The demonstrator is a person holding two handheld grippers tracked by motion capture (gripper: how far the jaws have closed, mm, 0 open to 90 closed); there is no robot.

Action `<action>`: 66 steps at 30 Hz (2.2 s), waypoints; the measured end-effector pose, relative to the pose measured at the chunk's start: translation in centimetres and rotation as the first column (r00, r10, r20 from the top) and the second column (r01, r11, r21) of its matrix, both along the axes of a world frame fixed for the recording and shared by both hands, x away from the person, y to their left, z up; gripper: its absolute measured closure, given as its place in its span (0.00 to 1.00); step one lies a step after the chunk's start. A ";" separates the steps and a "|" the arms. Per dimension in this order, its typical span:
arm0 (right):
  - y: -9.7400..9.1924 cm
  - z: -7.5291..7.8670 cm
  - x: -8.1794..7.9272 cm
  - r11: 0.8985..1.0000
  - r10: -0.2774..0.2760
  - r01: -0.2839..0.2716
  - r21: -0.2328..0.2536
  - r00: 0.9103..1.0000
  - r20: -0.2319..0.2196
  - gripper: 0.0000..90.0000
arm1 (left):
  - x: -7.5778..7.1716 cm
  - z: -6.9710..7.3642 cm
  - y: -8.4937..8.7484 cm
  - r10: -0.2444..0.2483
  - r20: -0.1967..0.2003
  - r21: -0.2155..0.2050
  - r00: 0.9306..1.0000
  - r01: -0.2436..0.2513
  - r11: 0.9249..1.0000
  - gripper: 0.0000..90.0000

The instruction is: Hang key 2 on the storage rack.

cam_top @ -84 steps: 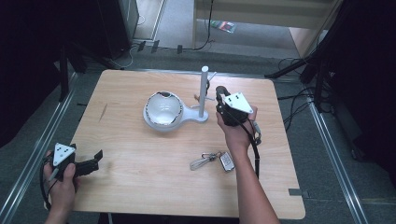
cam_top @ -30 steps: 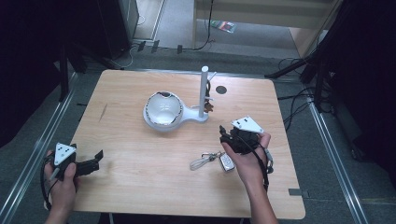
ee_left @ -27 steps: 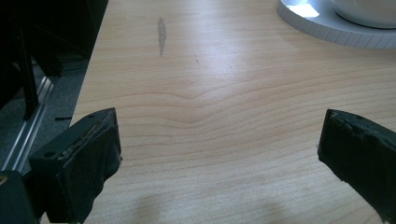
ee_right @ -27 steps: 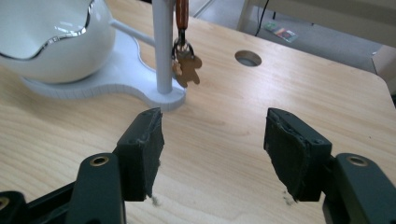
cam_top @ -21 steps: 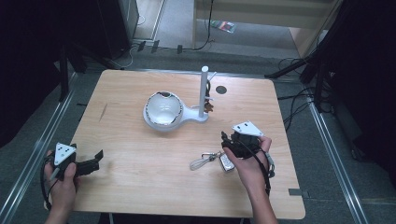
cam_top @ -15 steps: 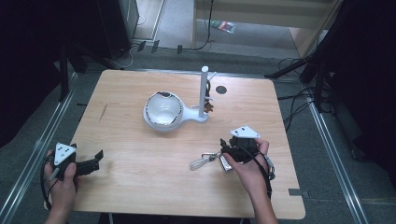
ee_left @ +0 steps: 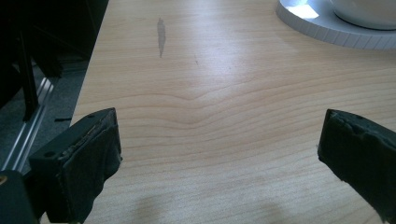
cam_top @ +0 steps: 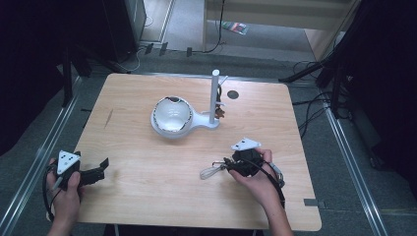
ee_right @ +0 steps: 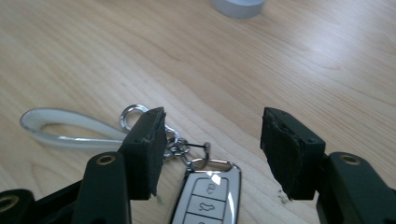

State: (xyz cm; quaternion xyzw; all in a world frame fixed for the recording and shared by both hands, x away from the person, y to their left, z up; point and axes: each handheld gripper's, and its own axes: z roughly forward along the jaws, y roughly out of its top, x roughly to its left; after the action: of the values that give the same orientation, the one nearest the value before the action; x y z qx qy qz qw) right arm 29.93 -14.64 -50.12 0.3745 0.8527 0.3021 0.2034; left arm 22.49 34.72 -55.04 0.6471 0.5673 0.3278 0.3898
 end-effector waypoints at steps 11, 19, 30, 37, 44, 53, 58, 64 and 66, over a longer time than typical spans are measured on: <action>2.0 -1.2 -0.3 0.970 0.231 -0.236 -0.061 0.970 -0.076 0.54 | 0.0 0.0 0.0 -0.001 0.001 0.000 1.000 0.001 1.000 0.00; 2.4 -1.4 0.0 0.922 0.370 -0.380 -0.078 0.922 -0.112 0.52 | 0.0 0.0 0.0 -0.001 0.001 0.001 1.000 0.001 1.000 0.00; 2.9 -1.8 1.0 0.854 0.466 -0.492 -0.168 0.868 -0.170 0.57 | 0.0 0.0 0.0 -0.002 0.000 0.000 1.000 0.002 1.000 0.00; 3.1 -1.3 1.5 0.829 0.471 -0.511 -0.226 0.857 -0.210 0.80 | 0.0 0.0 0.0 -0.002 0.000 0.001 1.000 0.002 1.000 0.00; 3.4 -1.1 1.2 0.811 0.483 -0.531 -0.244 0.844 -0.233 0.93 | 0.0 0.0 0.0 -0.002 0.000 0.001 1.000 0.002 1.000 0.00; 2.4 -0.9 0.8 0.878 0.436 -0.451 -0.161 0.892 -0.121 0.93 | 0.0 0.0 0.0 -0.003 0.000 0.000 1.000 0.003 1.000 0.00; 1.5 0.0 0.7 0.915 0.388 -0.390 -0.104 0.921 -0.039 0.93 | 0.0 0.0 0.0 -0.001 0.000 0.002 1.000 0.001 1.000 0.00; 0.9 1.1 0.7 0.945 0.327 -0.325 -0.039 0.944 0.054 0.93 | 0.0 0.0 0.0 -0.001 0.000 0.002 1.000 0.001 1.000 0.00; 0.6 1.5 0.7 0.956 0.293 -0.294 -0.003 0.951 0.095 0.93 | 0.0 0.0 0.0 -0.001 -0.001 0.001 1.000 0.001 1.000 0.00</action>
State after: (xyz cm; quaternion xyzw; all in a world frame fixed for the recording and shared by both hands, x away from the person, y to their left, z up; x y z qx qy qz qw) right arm 30.67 -14.03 -48.64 0.2302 0.8865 0.3511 0.1944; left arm 22.49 34.69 -55.04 0.6478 0.5668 0.3277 0.3895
